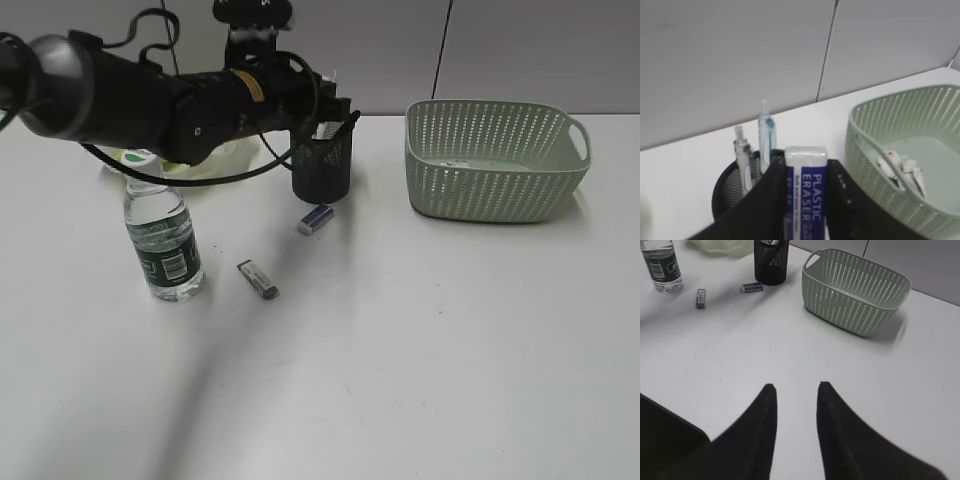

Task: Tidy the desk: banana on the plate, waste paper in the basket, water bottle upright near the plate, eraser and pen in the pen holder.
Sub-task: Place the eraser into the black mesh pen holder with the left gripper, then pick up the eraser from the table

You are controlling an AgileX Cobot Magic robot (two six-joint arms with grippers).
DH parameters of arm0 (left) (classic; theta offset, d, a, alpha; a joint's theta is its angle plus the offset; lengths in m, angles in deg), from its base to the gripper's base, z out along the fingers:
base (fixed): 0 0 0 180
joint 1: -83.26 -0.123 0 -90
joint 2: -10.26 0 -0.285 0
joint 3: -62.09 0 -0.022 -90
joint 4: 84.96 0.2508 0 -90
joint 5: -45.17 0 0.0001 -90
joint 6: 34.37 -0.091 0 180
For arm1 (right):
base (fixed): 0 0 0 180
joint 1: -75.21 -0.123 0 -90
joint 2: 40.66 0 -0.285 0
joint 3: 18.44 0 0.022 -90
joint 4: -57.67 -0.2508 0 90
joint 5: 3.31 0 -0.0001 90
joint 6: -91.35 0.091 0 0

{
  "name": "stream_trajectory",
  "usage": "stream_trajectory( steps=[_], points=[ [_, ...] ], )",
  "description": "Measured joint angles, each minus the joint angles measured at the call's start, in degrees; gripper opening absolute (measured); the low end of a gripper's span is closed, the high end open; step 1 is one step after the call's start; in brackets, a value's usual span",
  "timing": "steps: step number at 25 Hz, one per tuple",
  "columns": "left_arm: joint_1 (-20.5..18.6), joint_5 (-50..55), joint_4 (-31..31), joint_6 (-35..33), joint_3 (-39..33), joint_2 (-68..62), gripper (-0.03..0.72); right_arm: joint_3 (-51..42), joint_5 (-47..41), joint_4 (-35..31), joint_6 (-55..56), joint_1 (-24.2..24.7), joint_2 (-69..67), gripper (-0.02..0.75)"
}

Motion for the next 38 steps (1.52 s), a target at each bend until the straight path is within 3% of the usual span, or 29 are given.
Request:
stream_trajectory(
  steps=[7, 13, 18, 22, 31, 35, 38],
  points=[
    [-1.06, -1.79, -0.32, 0.0, 4.66, -5.38, 0.19, 0.0, 0.0, 0.0, 0.0, 0.0, 0.0, 0.237],
    [-1.06, -2.19, -0.32, 0.0, 5.08, -5.38, 0.426, 0.0, 0.0, 0.0, 0.0, 0.0, 0.0, 0.237],
    [-1.06, 5.0, -0.28, 0.0, 5.12, -0.68, 0.458, 0.0, 0.0, 0.0, 0.0, 0.0, 0.0, 0.237],
    [-1.06, 20.35, -0.51, 0.0, 5.18, 10.91, 0.435, 0.0, 0.0, 0.0, 0.0, 0.0, 0.0, 0.237],
    [-1.06, 74.77, 4.09, -1.26, 5.31, 38.46, 0.414, 0.0, 0.0, 0.0, 0.0, 0.0, 0.0, 0.237],
    [-1.06, 85.83, 4.55, -1.5, 0.15, 50.32, 0.407, 0.0, 0.0, 0.0, 0.0, 0.0, 0.0, 0.237],
    [-1.06, 86.72, 4.34, -1.5, -10.13, 62.47, 0.405, 0.0, 0.0, 0.0, 0.0, 0.0, 0.0, 0.237]
  ],
)
